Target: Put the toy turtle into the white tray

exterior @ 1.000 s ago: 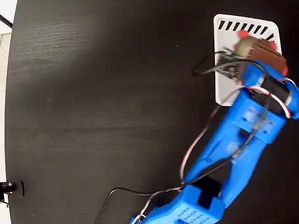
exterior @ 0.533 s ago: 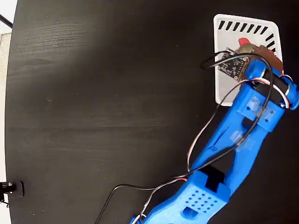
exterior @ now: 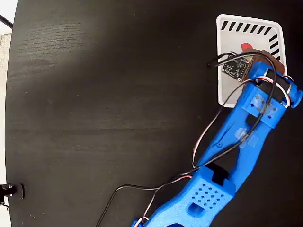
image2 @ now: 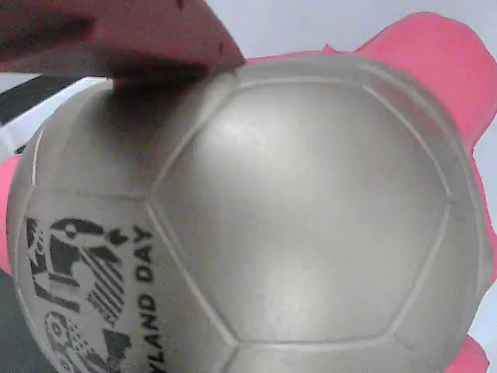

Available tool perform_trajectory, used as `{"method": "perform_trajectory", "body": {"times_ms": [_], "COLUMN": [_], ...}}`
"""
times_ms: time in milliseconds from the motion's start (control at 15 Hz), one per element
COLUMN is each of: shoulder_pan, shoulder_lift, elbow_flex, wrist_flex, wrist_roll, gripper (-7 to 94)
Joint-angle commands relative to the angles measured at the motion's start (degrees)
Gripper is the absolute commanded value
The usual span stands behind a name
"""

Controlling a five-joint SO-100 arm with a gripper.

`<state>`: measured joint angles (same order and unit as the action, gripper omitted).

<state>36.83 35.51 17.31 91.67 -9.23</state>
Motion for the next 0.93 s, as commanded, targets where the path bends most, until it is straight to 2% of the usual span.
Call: {"method": "perform_trajectory", "body": {"times_ms": [0,133,333,533,867], "shoulder_pan": [0.26,0.26,0.35,0.35,0.44], "shoulder_lift": [2.46,1.93,1.32,1.14,1.05], "elbow_flex": [-3.43,-3.43,-3.08,-2.90,-2.20], "wrist_flex": [-0.53,-0.79,-1.05,-0.88,-0.88], "wrist_roll": [-1.49,-2.02,-2.99,-3.52,-3.60], "gripper": [14,32,48,53,53]}}
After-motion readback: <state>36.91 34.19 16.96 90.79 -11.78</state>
